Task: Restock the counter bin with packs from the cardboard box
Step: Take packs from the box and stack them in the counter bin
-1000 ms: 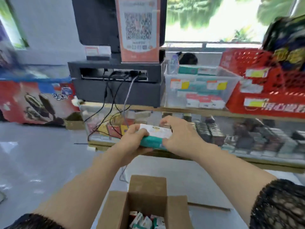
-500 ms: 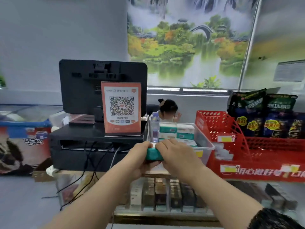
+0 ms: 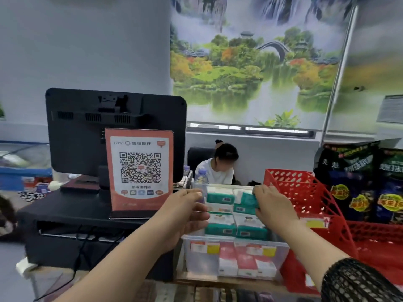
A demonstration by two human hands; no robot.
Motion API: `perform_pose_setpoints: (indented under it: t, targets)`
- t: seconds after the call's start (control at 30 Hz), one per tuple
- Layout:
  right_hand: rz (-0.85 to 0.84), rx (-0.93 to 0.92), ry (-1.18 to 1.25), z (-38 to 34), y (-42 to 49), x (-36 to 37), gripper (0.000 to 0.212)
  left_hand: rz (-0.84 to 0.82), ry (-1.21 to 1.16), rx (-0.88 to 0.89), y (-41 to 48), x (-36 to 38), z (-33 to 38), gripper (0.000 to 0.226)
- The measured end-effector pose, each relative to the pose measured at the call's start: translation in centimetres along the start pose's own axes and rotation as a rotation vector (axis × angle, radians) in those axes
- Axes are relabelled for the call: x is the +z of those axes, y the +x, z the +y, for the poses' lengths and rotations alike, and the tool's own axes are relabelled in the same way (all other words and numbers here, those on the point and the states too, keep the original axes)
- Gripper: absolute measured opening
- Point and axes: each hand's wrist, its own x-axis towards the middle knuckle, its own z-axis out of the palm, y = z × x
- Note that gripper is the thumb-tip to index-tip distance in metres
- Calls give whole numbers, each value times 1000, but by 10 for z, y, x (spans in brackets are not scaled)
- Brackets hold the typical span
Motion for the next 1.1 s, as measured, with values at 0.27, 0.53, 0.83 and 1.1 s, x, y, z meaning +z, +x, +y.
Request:
perform_pose_setpoints:
  t: [0.27,0.53,0.83,1.1]
  targets:
    - [-220,-157,-46,13,47,92,38,23,34,11,40,9,-9,16]
    - [-344,-304,-54,23,55,110,37,43,35,-27,75,21,-15,16]
    - [-298,-305,61,10,66,98,42,74,11,-14,91,31,-19,16]
    - [-190,-343,-29,-36,97,109,36,135,2,-2,85,20,-15,18]
